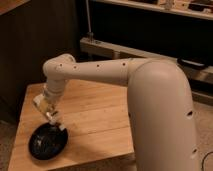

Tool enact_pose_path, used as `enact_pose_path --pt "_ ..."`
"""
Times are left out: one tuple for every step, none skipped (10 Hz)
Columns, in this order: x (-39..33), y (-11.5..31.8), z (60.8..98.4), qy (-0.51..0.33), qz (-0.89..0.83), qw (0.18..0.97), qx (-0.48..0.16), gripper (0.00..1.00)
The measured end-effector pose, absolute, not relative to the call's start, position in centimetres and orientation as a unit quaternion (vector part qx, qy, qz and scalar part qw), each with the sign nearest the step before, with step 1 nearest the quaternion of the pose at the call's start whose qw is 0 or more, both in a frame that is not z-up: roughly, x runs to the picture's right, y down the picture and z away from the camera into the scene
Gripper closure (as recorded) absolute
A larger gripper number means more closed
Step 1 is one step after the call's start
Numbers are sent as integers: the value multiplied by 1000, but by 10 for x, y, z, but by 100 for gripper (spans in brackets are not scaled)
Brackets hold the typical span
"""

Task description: Place the bottle in the ceramic bowl

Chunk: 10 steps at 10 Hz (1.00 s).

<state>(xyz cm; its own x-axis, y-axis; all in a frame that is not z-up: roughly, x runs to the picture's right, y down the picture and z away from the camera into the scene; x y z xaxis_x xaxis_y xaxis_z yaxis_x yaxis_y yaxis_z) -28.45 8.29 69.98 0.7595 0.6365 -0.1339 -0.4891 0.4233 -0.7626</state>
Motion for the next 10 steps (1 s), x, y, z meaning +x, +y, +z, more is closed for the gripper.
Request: enact_pose_path --pt "-295 94 692 -104 304 847 -423 100" --pt "-302 103 690 -116 282 852 -426 100" --pt "-305 109 690 -128 264 854 -429 100" --pt "-307 116 695 -141 242 857 -433 100" --pt "-307 120 698 -147 228 858 -435 100" --pt "-308 123 699 -150 218 860 -436 100" --pt "-309 130 702 -150 205 863 -437 100" --pt "-312 135 704 -150 195 864 -439 100" --pt "-315 140 705 -148 185 866 -440 100" --pt "-316 144 705 -145 176 868 -441 100"
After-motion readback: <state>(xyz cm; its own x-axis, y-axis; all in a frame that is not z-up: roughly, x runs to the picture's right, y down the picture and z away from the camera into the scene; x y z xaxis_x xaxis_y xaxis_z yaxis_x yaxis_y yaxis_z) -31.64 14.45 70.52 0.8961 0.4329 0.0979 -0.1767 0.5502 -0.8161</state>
